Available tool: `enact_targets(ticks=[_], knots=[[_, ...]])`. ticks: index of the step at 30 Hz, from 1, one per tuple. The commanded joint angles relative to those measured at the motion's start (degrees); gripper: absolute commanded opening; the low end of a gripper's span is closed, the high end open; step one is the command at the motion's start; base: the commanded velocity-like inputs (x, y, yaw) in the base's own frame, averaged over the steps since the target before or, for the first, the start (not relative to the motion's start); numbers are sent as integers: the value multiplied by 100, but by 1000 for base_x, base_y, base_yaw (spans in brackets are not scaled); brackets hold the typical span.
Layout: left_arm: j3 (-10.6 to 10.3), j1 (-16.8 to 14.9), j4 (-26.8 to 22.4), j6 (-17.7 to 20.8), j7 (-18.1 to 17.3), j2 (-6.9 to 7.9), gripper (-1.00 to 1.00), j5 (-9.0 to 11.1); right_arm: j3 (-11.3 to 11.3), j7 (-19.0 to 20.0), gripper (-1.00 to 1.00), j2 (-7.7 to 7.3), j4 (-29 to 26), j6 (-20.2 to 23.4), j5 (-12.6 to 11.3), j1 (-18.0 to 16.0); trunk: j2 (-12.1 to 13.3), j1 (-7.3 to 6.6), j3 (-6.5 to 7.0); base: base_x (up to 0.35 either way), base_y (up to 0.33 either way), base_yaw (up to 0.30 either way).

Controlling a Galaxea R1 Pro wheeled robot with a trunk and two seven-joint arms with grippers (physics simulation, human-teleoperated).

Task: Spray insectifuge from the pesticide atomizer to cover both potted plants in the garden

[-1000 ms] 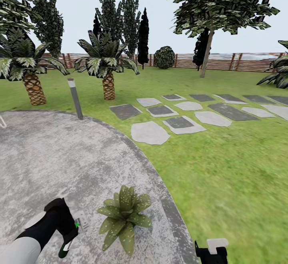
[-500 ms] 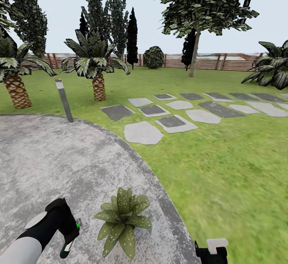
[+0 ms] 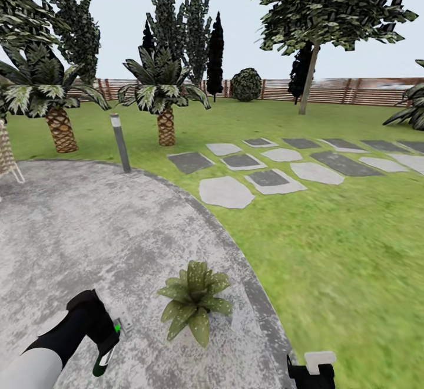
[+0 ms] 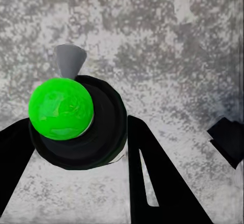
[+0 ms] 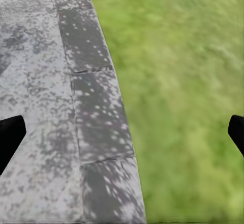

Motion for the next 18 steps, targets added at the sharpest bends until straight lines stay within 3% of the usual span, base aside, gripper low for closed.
enact_targets(ticks=[1, 4, 8, 10, 13, 18], knots=[[-13, -5, -8, 49, -26, -5, -100, 54, -39, -15, 100, 2, 4, -18, 61, -3, -3, -4, -5, -254, -165, 277], [-27, -6, -8, 44, -13, -53, -100, 166, -39, -15, 100, 2, 6, -18, 61, -3, -3, -4, -5, -148, -228, 277], [-33, -14, -8, 44, 2, -134, -100, 174, -38, -15, 100, 2, 5, -18, 61, -3, -3, -4, -5, -24, -268, 263], [-36, -15, -8, 44, 3, -136, -100, 174, -41, -15, 100, 2, 3, -18, 61, -3, -3, -4, -5, -3, -275, 72], [250, -15, -8, 35, 13, -138, -100, 176, -40, -19, 100, 2, 2, -18, 60, -3, -3, -4, -5, -215, -213, 2], [282, -15, -8, 35, 14, -140, -100, 176, -40, -16, 100, 2, 2, -18, 61, -3, -3, -4, -5, -194, -178, 0]])
